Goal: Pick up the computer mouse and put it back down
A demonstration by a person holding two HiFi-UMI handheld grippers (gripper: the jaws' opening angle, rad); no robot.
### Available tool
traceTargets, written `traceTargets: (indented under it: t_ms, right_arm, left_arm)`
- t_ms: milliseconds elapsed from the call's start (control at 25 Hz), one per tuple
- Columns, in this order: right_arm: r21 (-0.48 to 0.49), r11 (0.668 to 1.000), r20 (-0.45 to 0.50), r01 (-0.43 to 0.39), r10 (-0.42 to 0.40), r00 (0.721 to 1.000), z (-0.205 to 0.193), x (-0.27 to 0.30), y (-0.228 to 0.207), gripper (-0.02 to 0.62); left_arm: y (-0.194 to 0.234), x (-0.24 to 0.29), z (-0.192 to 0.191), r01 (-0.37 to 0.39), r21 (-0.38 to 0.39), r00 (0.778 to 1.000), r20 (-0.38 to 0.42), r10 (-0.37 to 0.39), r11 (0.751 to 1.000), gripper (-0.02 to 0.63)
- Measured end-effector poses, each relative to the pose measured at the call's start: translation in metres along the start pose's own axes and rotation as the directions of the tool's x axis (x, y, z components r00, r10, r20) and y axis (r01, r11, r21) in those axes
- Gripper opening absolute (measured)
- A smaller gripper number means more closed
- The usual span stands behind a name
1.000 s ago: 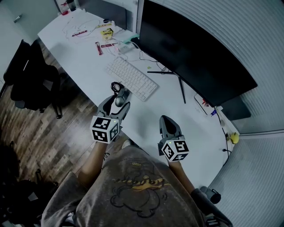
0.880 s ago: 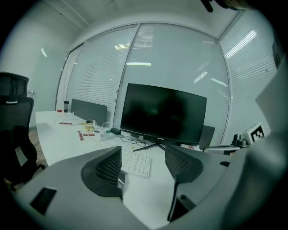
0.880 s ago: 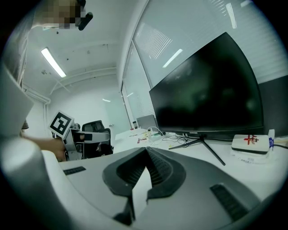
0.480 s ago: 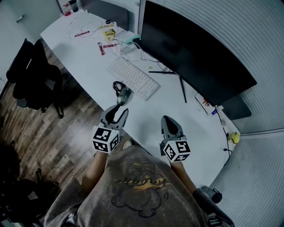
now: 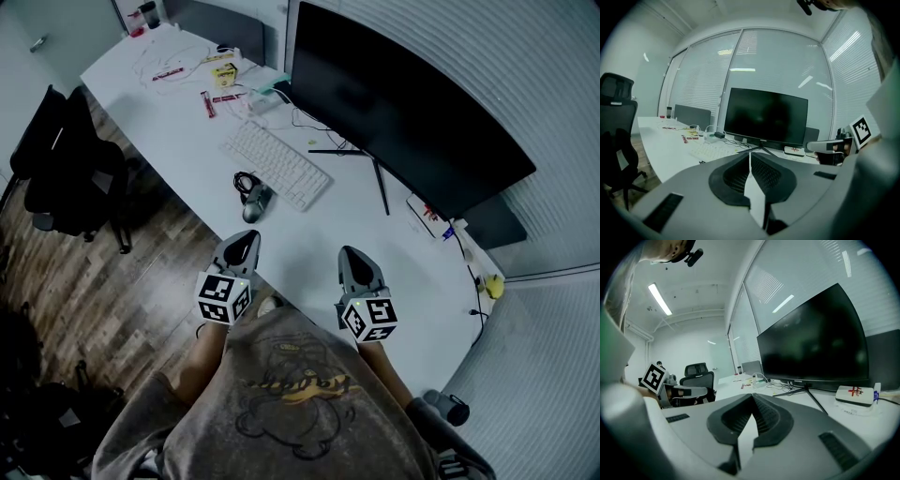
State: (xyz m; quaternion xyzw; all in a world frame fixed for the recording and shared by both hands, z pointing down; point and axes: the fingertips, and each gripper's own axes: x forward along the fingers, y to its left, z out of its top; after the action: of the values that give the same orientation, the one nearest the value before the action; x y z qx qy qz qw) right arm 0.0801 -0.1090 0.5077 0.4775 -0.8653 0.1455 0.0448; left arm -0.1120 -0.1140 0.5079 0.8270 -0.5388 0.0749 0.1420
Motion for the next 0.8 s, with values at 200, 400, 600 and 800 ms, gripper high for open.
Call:
traceTargets:
  t_ms: [200,400,600,800]
  right_arm:
    - [-0.001,1.0,-0.011,0.012,-0.012,1.0,-0.006,-0.0014,-0.0014,0.006]
    - [-0.005,1.0,-0.011,0.004,-0.004,1.0,-0.0074,-0.0004,0.0003,0.005]
    - [-0.005,1.0,-0.015,0.003,-0.004,1.0,-0.0074,-0.0017,0.0011,0.005]
    - [-0.004,1.0,-0.01,0.0,0.0,1.0,-0.0069,-0.0017,0.0011,0.005]
  left_arm:
    - [0.0021,-0.0018,-0.0044,-0.01,-0.004,1.0,0.01,0.01,1.0,0.026]
    - [-0.0003,-0.0016,-0.0027,-0.004,-0.007,1.0,0.017,0.004,1.0,0.026]
    - [-0.0014,-0.0018,-0.0011,0.0,-0.016,1.0,0.013,0.0,1.0,0.026]
    - [-0.0016,-0.0017,-0.0004,0.001,-0.017,1.0,0.013,0.0,1.0,0.026]
